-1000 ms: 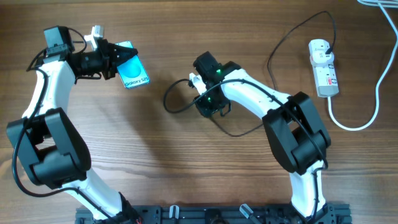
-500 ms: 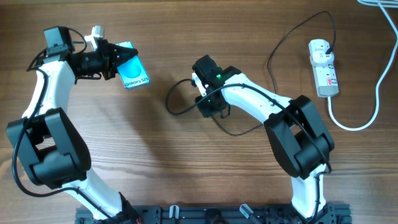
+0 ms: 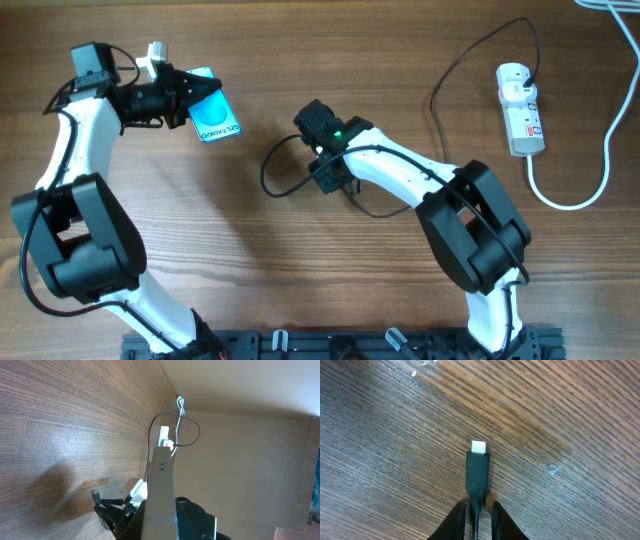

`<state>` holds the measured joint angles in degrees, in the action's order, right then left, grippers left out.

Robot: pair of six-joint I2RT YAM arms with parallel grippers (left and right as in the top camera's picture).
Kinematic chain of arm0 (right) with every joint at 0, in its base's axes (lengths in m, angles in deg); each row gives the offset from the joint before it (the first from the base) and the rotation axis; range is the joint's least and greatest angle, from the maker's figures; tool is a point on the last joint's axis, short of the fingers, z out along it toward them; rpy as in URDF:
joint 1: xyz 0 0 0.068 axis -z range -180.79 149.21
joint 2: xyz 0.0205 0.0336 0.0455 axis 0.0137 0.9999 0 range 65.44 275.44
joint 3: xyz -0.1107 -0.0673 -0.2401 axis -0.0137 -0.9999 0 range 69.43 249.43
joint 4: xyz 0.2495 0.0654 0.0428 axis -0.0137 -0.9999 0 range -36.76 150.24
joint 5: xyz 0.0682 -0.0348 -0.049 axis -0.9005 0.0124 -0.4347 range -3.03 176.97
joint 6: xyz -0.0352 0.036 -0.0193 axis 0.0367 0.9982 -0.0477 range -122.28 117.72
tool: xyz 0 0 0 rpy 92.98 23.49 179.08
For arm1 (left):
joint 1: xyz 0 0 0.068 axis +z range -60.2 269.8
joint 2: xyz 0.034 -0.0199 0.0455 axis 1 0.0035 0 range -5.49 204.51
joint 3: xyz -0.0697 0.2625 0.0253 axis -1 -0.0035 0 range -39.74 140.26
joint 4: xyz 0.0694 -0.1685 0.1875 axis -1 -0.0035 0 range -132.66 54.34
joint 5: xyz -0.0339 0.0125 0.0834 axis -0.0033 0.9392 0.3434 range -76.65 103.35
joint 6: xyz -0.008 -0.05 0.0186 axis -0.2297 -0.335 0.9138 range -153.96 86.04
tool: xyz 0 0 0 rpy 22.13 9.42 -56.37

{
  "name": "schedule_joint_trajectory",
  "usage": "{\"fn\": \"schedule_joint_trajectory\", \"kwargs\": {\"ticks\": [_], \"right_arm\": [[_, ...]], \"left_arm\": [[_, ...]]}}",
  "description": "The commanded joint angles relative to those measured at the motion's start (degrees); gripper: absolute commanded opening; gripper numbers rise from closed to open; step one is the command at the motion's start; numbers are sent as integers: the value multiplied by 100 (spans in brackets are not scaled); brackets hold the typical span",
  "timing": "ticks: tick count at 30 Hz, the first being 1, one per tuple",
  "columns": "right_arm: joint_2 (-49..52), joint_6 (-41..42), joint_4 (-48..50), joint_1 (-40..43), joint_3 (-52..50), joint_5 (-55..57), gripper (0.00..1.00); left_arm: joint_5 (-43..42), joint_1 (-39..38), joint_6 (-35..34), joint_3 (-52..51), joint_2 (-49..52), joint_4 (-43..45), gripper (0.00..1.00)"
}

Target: Plug charger to phone and switch on socket

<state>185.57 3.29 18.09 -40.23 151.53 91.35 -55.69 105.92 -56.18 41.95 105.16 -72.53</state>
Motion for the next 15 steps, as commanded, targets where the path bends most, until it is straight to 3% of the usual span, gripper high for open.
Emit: {"fn": "schedule_joint_trajectory", "kwargs": {"ticks": [1,6,8,15], "right_arm": [[227,-267,-28,-24,-225,-313,19],[227,-409,262,-20,-225,-313,15],[227,-407,273,-20,-225,-313,6],[227,-199,153,-13,-225,-424,4]], "left_arm": [[-223,-24,-11,26,-7,0,4],[-223,-24,-9,26,-7,-22,4],[-223,-24,-9,26,-7,-20,4],[-225,-24,-11,26,-7,-17,4]]}}
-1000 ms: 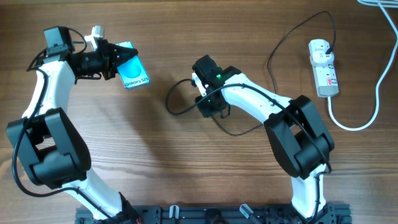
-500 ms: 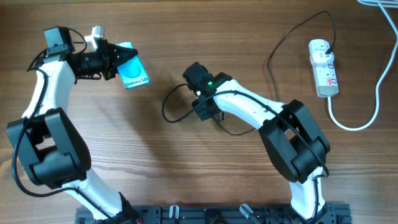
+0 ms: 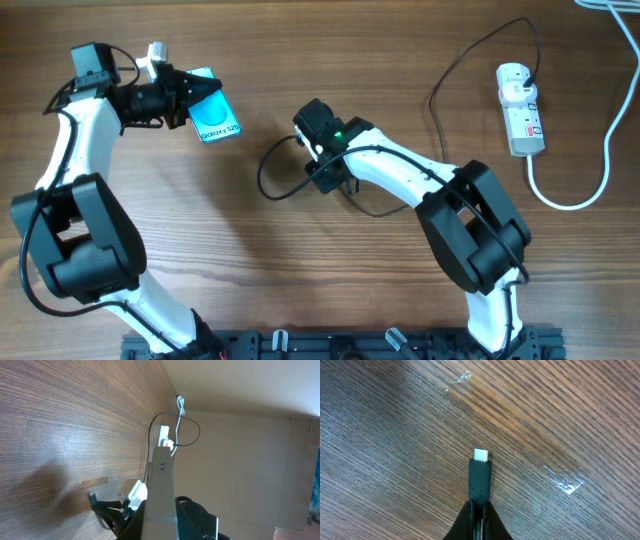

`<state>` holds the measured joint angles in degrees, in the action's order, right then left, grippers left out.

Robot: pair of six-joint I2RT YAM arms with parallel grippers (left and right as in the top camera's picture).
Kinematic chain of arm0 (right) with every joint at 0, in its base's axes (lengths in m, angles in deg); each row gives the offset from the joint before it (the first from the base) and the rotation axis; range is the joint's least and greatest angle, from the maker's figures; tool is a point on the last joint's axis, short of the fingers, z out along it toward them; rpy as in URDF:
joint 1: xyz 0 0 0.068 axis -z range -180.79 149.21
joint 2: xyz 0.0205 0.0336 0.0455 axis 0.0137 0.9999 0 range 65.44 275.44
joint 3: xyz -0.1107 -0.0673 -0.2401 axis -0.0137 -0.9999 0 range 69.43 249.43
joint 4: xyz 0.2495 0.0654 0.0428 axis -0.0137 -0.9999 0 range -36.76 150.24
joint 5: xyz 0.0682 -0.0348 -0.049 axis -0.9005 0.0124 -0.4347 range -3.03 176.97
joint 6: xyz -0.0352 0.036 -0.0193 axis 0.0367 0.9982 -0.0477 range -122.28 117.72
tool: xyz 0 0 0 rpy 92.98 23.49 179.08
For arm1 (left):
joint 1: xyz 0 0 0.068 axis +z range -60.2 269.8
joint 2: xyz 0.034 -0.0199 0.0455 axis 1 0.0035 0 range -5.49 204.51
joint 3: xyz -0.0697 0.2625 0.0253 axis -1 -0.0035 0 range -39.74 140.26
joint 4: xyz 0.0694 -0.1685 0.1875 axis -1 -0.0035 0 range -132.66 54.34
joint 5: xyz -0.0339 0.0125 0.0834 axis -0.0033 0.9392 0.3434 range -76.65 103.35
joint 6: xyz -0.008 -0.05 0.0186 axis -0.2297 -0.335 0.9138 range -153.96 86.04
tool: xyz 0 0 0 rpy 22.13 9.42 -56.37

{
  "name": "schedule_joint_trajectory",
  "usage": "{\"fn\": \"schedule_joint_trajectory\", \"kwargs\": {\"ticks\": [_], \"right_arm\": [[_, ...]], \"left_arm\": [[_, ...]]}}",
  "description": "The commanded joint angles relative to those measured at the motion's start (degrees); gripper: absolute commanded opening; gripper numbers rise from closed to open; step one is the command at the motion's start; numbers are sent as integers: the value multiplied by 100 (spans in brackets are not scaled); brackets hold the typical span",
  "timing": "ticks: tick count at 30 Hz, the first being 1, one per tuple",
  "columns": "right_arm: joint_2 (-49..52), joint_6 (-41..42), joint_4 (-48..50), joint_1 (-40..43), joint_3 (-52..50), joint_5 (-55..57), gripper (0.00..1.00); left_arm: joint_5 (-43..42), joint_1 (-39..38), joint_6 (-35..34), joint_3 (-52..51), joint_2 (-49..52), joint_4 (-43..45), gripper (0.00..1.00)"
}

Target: Plug charger to phone and switch on socket

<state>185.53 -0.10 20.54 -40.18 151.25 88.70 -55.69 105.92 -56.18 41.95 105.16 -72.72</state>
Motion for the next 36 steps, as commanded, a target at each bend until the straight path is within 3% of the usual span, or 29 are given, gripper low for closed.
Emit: {"fn": "schedule_joint_trajectory", "kwargs": {"ticks": [1,7,14,18,20,22,24,30,36], "right_arm": [[223,85,-92,9,-195,-280,4],[-426,-140,-433,664,-190,-2291,4],[-2022,-498,-1329,946,-190,-3930,5],[-2487,9,-1759,935,-190,-4109,4],[-2507,321,-1867,876,-190,-4151,4],[-2507,428,-1860,745,-190,-4334,4],[-2507,511,-1836,649,-190,-4575,4],[-2507,1353,-1115,452,-190,-4634,4],[-2505,2430,-417,461,-190,-4636,4]], "left_arm": [[-225,-24,-11,26,-7,2,4],[-522,-24,-9,26,-7,52,4],[-999,-138,-11,26,-7,22,4],[-695,-485,-20,26,-55,26,4],[-426,-671,-398,26,-138,247,4],[-85,-841,-1202,26,-179,793,4],[-13,-984,-1322,26,-179,997,4],[315,-1488,-1338,26,-179,1032,4],[669,-1843,-1860,26,-181,1462,4]]}}
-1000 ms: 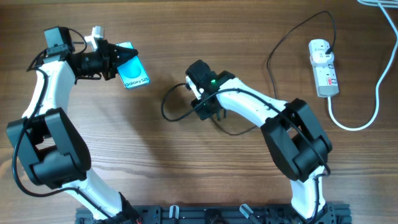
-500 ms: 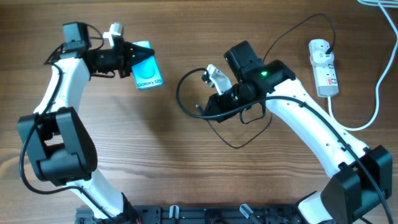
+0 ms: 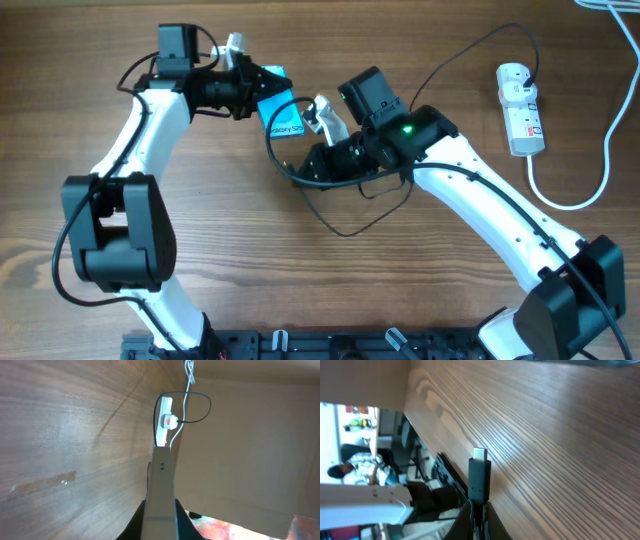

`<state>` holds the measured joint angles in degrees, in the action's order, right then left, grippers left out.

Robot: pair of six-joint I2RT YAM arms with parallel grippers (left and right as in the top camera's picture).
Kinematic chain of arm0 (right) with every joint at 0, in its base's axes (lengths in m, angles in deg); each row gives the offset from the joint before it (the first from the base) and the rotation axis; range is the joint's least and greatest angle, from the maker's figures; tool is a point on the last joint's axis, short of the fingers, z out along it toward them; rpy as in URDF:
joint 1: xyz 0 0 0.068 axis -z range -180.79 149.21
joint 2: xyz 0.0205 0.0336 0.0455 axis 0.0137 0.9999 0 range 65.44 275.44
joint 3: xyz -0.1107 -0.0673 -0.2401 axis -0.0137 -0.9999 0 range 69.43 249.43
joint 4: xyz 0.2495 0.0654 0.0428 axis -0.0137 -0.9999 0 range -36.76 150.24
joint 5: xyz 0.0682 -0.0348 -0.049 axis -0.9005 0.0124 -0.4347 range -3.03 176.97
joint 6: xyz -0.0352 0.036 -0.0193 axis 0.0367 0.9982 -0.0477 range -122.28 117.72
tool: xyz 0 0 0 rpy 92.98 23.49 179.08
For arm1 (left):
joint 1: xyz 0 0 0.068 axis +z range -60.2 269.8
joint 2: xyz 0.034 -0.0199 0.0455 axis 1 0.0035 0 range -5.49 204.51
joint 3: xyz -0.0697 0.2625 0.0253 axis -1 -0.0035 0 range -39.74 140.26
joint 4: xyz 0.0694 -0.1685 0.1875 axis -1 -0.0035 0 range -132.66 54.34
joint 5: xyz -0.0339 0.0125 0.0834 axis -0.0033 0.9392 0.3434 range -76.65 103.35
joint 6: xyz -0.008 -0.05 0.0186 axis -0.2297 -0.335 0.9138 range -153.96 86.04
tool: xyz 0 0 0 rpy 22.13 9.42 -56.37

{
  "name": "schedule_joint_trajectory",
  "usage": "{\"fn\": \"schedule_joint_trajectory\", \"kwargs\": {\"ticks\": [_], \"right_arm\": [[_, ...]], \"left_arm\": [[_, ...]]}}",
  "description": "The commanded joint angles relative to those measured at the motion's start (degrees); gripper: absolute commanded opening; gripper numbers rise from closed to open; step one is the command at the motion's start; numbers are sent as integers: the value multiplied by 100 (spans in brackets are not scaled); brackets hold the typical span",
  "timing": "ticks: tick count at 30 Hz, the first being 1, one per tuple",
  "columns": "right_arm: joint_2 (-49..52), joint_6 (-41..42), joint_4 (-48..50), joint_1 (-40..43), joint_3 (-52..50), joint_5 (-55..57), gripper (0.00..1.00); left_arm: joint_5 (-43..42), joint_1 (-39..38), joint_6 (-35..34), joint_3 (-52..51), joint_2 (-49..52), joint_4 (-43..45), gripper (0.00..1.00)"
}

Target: Plug charger to phone and switch on socket

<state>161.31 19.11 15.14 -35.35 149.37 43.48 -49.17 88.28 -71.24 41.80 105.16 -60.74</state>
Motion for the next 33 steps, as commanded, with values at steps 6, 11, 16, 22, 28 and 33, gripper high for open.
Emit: {"fn": "schedule_joint_trajectory", "kwargs": {"ticks": [6,11,16,22,28,33], "right_arm": [[-157,83,-116,302,-2,-1547,4],[-835,-326,-994,326,-2,-649,4],[-1322,-313,-1045,326,-2,-103,4],[-1294,-264,-846,326,-2,-151,4],[-1294,2,-542,332,-2,-146,4],[-1296,-48,-446,501,-2,-459,4]], "left_arm": [[-1303,177,-640,42,-181,1003,4],[-455,214,256,42,-1180,-610,4],[970,-166,39,26,-2216,-1049,4],[1878,-837,-796,-350,-2240,251,4],[1781,-750,-1276,-472,-2236,435,4],[1279,-487,-1423,-472,-2236,433,4]]}}
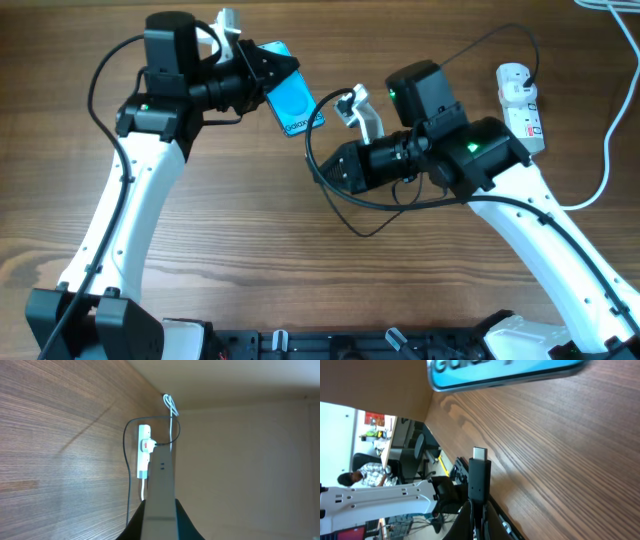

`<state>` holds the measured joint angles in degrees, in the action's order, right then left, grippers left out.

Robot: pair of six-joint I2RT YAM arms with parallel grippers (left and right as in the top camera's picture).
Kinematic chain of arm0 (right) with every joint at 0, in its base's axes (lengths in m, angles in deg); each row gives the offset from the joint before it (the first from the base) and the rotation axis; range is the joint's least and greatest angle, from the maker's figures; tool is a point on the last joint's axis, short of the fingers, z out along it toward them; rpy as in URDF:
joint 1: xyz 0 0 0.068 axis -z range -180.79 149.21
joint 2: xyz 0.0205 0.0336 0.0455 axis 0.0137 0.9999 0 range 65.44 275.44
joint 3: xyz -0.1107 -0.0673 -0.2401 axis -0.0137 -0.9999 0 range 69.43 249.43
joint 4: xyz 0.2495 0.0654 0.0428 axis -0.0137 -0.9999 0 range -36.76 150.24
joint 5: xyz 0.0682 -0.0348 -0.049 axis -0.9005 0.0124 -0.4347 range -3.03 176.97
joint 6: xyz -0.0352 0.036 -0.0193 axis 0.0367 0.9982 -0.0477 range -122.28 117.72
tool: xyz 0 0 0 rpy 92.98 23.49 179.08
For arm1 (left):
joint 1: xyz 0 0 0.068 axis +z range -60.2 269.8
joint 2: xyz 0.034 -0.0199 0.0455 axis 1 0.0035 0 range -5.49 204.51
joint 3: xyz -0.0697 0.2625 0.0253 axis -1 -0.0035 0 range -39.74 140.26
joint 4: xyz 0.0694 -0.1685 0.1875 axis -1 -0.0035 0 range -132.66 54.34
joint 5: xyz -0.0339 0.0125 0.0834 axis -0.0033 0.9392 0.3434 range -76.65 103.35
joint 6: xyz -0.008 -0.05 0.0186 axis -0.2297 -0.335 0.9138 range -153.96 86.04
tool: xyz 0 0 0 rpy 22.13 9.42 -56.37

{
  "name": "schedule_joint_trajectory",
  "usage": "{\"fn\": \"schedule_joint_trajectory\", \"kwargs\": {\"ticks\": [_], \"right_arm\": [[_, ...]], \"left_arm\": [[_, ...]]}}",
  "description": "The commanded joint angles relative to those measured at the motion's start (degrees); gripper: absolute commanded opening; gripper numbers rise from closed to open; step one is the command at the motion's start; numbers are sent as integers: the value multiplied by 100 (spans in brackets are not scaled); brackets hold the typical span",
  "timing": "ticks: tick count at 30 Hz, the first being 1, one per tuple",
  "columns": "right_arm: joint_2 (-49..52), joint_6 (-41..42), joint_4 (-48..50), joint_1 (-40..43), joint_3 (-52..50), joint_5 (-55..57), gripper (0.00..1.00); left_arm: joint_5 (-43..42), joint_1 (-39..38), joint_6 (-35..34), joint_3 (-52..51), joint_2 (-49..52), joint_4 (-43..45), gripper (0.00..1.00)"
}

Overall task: Plug charger to phone and switch on socket
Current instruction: 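Align the USB-C plug under the phone's bottom port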

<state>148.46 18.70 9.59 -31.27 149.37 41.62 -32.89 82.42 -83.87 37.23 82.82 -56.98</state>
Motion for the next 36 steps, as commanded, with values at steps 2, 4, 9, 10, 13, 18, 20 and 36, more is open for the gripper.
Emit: {"fn": "schedule_joint_trajectory", "kwargs": {"ticks": [2,4,9,10,13,18,20,36], "right_arm": [[-11,22,271,109,-2,-490,4],[-9,120,450,109,-2,-483,4],[-9,278,570,109,-2,-269,4],[-9,304,566,109,-2,-219,4],[-9,321,581,109,-2,-90,4],[-9,372,651,109,-2,61,4],[-9,387,656,109,-2,61,4],[0,455,678,109,-2,42,4]], "left_arm": [[-459,149,-162,-15,-2,57,4],[-562,149,-160,-15,-2,57,4],[-693,151,-162,-15,-2,59,4],[-713,151,-162,-15,-2,61,4],[-778,151,-203,-15,-2,85,4],[-837,151,-199,-15,-2,83,4],[-837,149,-197,-15,-2,81,4],[-407,149,-44,-15,-2,-149,4]]}}
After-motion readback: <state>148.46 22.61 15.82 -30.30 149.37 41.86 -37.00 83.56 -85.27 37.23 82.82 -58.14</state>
